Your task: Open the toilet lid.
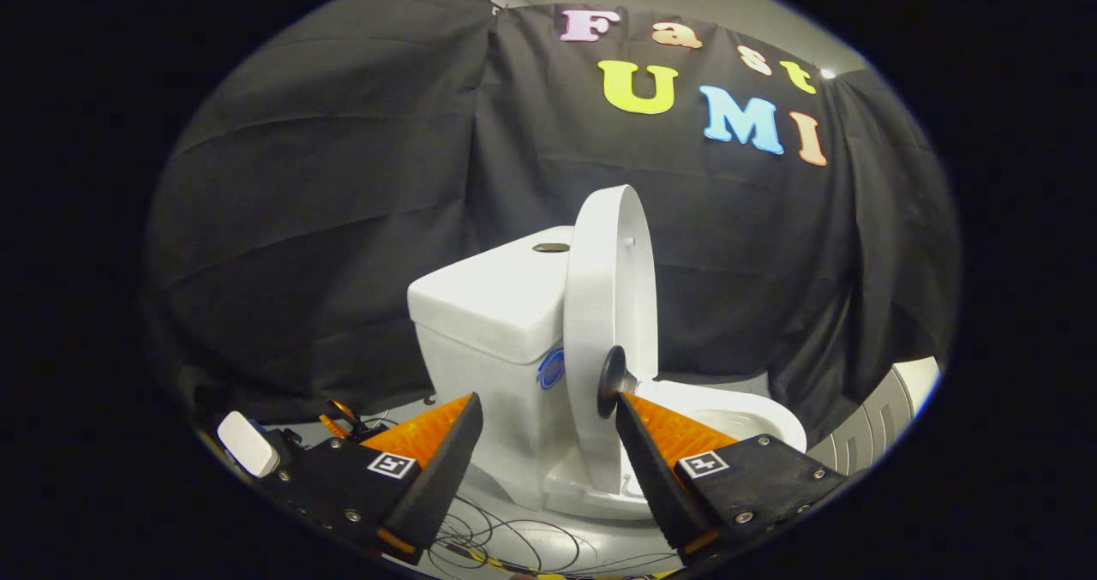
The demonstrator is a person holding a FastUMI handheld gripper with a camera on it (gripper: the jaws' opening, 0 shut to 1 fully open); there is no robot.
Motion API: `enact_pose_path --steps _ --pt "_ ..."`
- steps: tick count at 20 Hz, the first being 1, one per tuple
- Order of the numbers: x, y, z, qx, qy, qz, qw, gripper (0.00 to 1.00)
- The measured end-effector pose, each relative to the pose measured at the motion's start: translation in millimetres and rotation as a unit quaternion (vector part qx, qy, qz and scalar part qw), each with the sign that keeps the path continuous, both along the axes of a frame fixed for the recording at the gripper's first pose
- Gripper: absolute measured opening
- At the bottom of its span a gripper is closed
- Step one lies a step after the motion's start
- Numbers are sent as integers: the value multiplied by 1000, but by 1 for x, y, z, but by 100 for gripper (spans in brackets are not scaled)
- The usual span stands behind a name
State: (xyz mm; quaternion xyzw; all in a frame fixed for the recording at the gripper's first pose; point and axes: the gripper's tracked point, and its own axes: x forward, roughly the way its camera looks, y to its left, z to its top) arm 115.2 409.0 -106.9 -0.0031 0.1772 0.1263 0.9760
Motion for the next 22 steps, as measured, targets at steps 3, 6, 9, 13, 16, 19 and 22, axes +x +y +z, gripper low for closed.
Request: enact_pose_path --steps 3,6,9,13,16,19,22 --pt "-18 -6 15 21 -15 19 999 96" --pt "-23 -25 44 60 -43 17 997 96" --pt "-14 -56 74 85 -73 3 994 95" --pt "-2 -114 94 77 -99 -32 992 95" --pt "4 -155 99 75 -107 -52 990 95" --pt "10 -194 105 70 -116 -67 989 95" --pt "18 -225 114 66 -127 -69 987 95"
